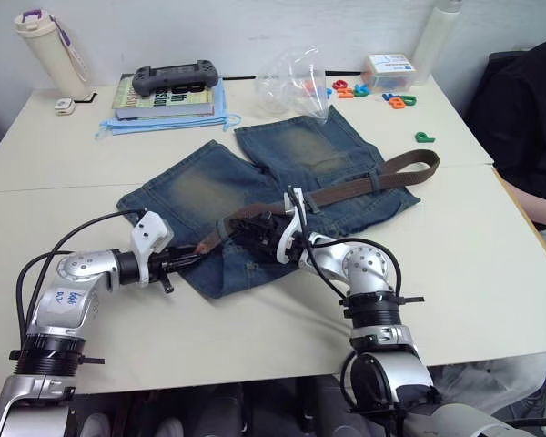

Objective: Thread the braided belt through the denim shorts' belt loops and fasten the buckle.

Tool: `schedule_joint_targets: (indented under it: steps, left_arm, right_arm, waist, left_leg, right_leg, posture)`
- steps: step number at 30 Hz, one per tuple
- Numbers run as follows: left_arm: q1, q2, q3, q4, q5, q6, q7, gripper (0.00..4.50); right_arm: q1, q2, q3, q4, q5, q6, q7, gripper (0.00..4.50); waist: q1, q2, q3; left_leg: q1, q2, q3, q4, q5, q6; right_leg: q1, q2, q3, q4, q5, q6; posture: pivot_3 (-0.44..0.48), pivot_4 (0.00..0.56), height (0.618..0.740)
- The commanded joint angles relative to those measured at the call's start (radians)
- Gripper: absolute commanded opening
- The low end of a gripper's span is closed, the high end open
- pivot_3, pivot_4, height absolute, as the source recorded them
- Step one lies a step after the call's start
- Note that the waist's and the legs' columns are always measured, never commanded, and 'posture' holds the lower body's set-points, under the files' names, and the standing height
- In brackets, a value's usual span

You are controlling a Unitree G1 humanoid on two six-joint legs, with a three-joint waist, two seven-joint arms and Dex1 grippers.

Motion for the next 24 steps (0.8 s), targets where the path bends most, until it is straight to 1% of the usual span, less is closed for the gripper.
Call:
schedule_joint_targets:
  steps: [1, 5, 11, 15, 21, 22, 23, 24]
  left_arm:
    - [0.032, 0.014, 0.095, -0.037, -0.069, 0.059, 0.01, 0.57]
    - [0.052, 0.021, 0.133, -0.05, -0.123, 0.119, 0.016, 0.57]
    - [0.064, 0.043, 0.167, -0.056, -0.195, 0.198, -0.008, 0.57]
    - [0.066, 0.065, 0.167, -0.026, -0.177, 0.175, -0.013, 0.57]
    - [0.077, 0.059, 0.143, -0.036, -0.149, 0.136, -0.005, 0.57]
    - [0.08, 0.056, 0.14, -0.038, -0.149, 0.132, -0.003, 0.56]
    - [0.081, 0.054, 0.139, -0.039, -0.149, 0.13, -0.001, 0.56]
    - [0.083, 0.05, 0.137, -0.041, -0.148, 0.127, 0.002, 0.56]
  right_arm:
    - [0.037, 0.012, -0.036, -0.106, 0.031, 0.012, -0.046, 0.0]
    - [0.066, 0.02, -0.045, -0.158, 0.058, 0.022, -0.09, 0.0]
    - [0.084, 0.009, -0.029, -0.183, 0.071, 0.033, -0.12, 0.0]
    - [0.088, -0.013, -0.031, -0.198, 0.081, 0.043, -0.13, 0.0]
    - [0.105, -0.036, -0.049, -0.268, 0.142, 0.078, -0.177, 0.0]
    - [0.11, -0.037, -0.05, -0.287, 0.155, 0.085, -0.189, 0.39]
    - [0.114, -0.038, -0.05, -0.299, 0.166, 0.089, -0.197, 0.91]
    - [0.119, -0.039, -0.05, -0.314, 0.176, 0.096, -0.208, 1.14]
  waist:
    - [0.0, 0.0, 0.0]
    - [0.0, 0.0, 0.0]
    - [-0.003, 0.0, 0.0]
    - [-0.004, 0.0, 0.0]
    - [-0.004, 0.0, 0.0]
    - [-0.003, 0.0, 0.0]
    - [-0.004, 0.0, 0.0]
    - [-0.004, 0.0, 0.0]
  left_leg:
    - [0.0, 0.0, 0.0, 0.0, 0.0, 0.0]
    - [0.0, 0.0, 0.0, 0.0, 0.0, 0.0]
    - [0.0, 0.0, 0.0, 0.0, 0.0, 0.0]
    - [0.0, 0.0, 0.0, 0.0, 0.0, 0.0]
    - [0.0, 0.0, 0.0, 0.0, 0.0, 0.0]
    - [0.0, 0.0, 0.0, 0.0, 0.0, 0.0]
    - [0.0, 0.0, 0.0, 0.0, 0.0, 0.0]
    - [0.0, 0.0, 0.0, 0.0, 0.0, 0.0]
  right_leg:
    - [0.0, 0.0, 0.0, 0.0, 0.0, 0.0]
    - [0.0, 0.0, 0.0, 0.0, 0.0, 0.0]
    - [0.0, 0.0, 0.0, 0.0, 0.0, 0.0]
    - [0.0, 0.0, 0.0, 0.0, 0.0, 0.0]
    - [0.0, 0.0, 0.0, 0.0, 0.0, 0.0]
    - [0.0, 0.0, 0.0, 0.0, 0.0, 0.0]
    - [0.0, 0.0, 0.0, 0.0, 0.0, 0.0]
    - [0.0, 0.0, 0.0, 0.0, 0.0, 0.0]
  posture:
    - [0.0, 0.15, 0.667]
    - [0.0, 0.15, 0.667]
    - [0.0, 0.15, 0.667]
    - [0.0, 0.15, 0.667]
    - [0.0, 0.15, 0.667]
    - [0.0, 0.15, 0.667]
    - [0.0, 0.15, 0.667]
    - [0.0, 0.15, 0.667]
